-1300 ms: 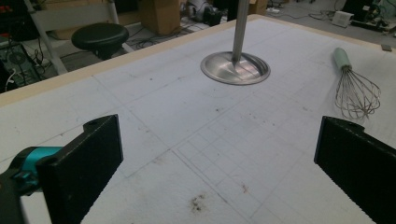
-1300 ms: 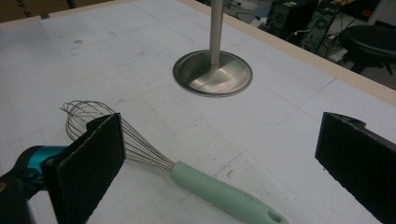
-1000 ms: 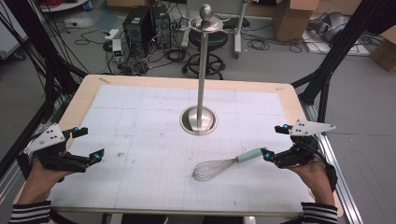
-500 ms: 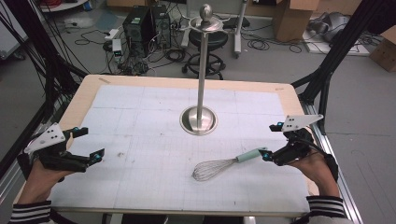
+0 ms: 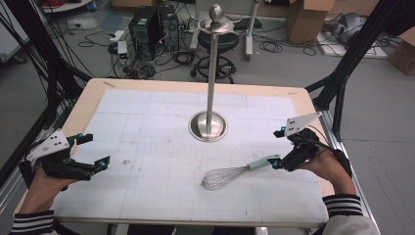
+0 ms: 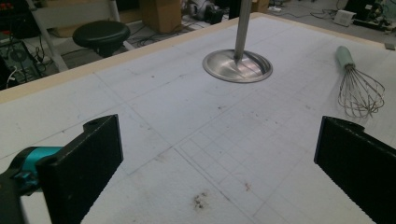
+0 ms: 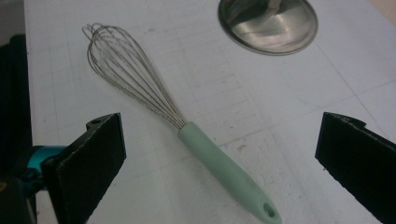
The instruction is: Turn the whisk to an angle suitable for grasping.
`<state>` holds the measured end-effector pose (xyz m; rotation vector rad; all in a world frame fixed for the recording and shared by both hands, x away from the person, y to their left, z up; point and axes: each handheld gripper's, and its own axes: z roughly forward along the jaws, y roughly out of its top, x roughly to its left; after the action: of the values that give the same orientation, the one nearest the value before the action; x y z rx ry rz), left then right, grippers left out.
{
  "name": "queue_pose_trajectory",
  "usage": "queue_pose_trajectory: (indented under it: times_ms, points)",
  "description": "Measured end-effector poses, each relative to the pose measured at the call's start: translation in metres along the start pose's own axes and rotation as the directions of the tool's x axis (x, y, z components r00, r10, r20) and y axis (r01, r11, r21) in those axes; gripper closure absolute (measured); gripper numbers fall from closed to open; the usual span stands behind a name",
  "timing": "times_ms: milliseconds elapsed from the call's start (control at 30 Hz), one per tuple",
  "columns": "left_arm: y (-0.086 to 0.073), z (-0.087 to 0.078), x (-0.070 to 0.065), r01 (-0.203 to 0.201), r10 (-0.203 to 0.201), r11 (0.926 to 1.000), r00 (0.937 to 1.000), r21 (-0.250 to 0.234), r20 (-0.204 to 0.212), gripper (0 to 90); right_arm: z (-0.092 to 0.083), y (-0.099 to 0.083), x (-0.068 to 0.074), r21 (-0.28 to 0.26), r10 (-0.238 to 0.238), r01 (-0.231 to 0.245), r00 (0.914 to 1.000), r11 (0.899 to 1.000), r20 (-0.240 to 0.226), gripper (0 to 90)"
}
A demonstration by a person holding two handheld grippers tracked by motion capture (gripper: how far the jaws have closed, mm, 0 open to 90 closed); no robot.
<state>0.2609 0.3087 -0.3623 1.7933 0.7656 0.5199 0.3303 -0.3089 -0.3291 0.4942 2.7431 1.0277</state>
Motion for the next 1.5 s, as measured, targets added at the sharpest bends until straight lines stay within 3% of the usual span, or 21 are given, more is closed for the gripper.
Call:
queue_pose_trajectory:
  times_ms: [100, 300, 433, 700, 900, 1500]
  points:
    - [0.0, 0.0, 0.0, -0.001, 0.001, 1.0, 1.0, 0.001, 0.001, 1.7, 0.006, 0.003, -0.001, 0.033, -0.03, 0.03, 0.9995, 0.999, -0.013, 0.6]
    - [0.0, 0.001, -0.001, -0.004, 0.004, 1.0, 1.0, 0.003, 0.003, 1.7, 0.014, 0.003, -0.007, 0.064, -0.027, 0.028, 0.9995, 0.998, -0.014, 0.6]
    - [0.0, 0.001, -0.001, -0.006, 0.006, 1.0, 1.0, 0.006, 0.004, 1.7, 0.025, 0.004, -0.008, 0.11, -0.059, 0.062, 0.9977, 0.992, -0.033, 0.6]
    - [-0.001, 0.001, -0.002, -0.008, 0.008, 0.9999, 0.9999, 0.01, 0.007, 1.7, 0.041, 0.005, -0.009, 0.167, -0.075, 0.085, 0.995, 0.982, -0.067, 0.6]
    - [-0.001, 0.002, -0.002, -0.006, 0.006, 0.9999, 0.9999, 0.014, 0.01, 1.7, 0.054, 0.004, -0.009, 0.21, -0.116, 0.135, 0.988, 0.968, -0.101, 1.1]
    - [-0.002, 0.003, -0.002, 0.002, -0.002, 0.9998, 0.9999, 0.018, 0.012, 1.7, 0.079, 0.003, -0.007, 0.304, -0.139, 0.172, 0.9822, 0.937, -0.126, 6.5]
